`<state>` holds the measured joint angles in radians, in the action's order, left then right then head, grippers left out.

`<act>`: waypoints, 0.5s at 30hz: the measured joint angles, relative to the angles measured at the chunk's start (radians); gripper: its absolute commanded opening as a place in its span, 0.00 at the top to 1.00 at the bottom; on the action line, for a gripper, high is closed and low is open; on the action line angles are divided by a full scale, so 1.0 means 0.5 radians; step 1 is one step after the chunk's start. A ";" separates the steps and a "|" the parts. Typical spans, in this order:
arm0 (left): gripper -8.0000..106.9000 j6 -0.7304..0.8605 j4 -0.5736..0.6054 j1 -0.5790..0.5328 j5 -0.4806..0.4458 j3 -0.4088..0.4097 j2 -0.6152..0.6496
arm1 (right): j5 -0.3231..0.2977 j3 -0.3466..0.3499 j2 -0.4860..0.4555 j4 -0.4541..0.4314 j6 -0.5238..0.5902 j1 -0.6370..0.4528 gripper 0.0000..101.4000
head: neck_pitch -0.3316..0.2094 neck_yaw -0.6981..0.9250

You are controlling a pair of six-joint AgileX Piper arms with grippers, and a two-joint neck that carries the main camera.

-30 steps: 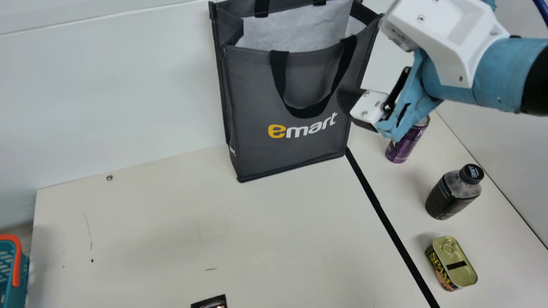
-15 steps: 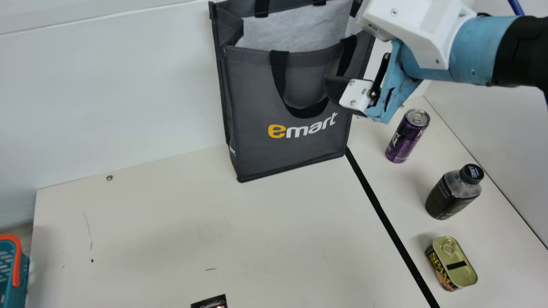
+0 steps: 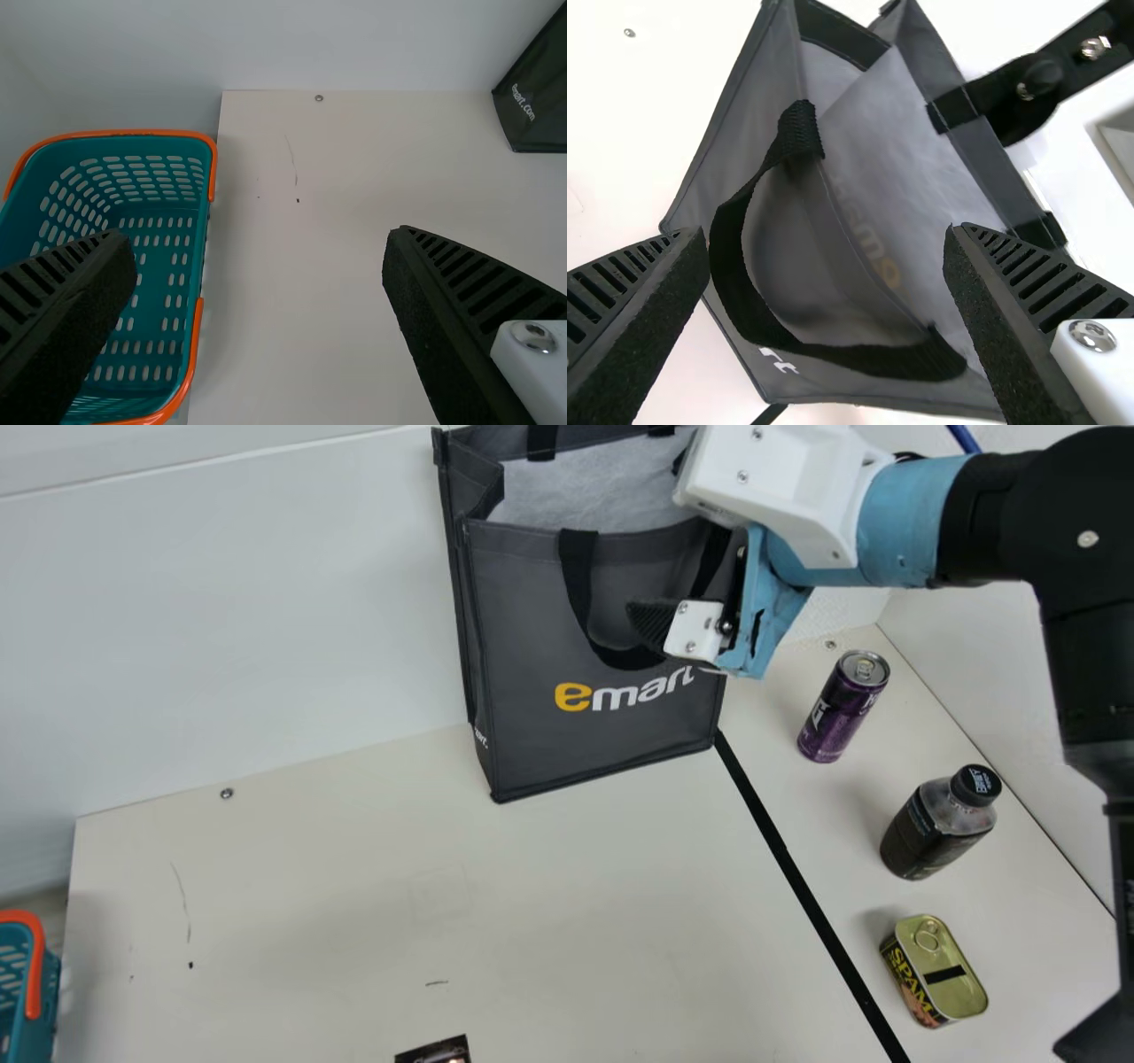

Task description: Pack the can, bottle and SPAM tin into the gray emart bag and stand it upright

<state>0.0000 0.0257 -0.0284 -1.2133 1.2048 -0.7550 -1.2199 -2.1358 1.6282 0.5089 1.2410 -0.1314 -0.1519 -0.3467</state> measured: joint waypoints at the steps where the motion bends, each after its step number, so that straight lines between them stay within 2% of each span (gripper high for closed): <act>1: 0.15 0.000 0.000 0.000 0.000 0.000 0.000 | 0.002 -0.002 0.012 0.009 0.015 0.002 0.06 | 0.000 0.000; 15: 0.15 0.000 0.000 0.000 0.000 0.000 0.000 | 0.003 -0.040 0.192 0.075 0.211 0.043 0.06 | 0.000 -0.003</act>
<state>0.0000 0.0257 -0.0284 -1.2133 1.2048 -0.7550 -1.2186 -2.1559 1.7242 0.5465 1.3467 -0.1099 -0.1519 -0.3482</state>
